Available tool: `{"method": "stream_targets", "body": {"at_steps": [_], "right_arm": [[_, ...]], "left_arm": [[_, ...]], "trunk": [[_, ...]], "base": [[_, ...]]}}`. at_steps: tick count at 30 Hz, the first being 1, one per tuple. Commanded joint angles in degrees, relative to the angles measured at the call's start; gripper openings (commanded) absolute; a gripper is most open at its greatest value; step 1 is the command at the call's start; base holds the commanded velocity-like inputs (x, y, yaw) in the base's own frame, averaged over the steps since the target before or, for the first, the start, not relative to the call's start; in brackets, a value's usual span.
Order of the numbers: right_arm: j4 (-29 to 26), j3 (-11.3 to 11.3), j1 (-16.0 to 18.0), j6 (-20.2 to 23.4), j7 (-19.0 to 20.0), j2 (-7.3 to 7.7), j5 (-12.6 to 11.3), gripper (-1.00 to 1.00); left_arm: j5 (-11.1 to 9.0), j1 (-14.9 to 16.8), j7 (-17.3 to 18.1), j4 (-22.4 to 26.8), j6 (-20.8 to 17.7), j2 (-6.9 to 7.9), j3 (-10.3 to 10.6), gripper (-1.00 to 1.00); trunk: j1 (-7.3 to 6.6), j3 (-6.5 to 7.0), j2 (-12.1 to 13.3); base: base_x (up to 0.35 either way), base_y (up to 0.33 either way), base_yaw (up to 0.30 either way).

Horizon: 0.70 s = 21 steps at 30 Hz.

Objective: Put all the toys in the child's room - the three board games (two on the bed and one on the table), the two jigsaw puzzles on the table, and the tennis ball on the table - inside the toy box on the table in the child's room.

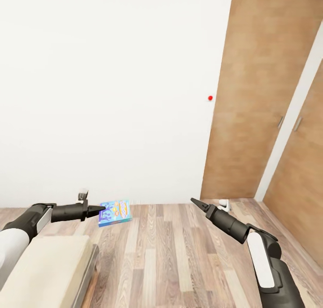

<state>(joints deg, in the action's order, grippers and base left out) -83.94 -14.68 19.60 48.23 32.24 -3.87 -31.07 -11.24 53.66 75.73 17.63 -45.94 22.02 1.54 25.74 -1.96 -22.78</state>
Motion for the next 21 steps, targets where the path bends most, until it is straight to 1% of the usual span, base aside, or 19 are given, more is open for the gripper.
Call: {"method": "stream_targets", "body": {"at_steps": [1,21], "right_arm": [[0.0,-0.1,0.1,0.4,0.2,-0.07,0.0,1.0],[0.0,-0.2,0.1,0.4,0.0,-0.09,0.0,1.0]], "left_arm": [[-0.4,0.0,0.2,0.0,-0.6,0.04,0.0,-1.0],[-0.4,0.0,0.1,0.0,-0.6,0.05,0.0,-1.0]], "trunk": [[0.04,-0.13,-0.1],[0.04,-0.13,-0.1]], "base": [[0.0,0.0,-0.278],[0.0,0.0,-0.278]]}}
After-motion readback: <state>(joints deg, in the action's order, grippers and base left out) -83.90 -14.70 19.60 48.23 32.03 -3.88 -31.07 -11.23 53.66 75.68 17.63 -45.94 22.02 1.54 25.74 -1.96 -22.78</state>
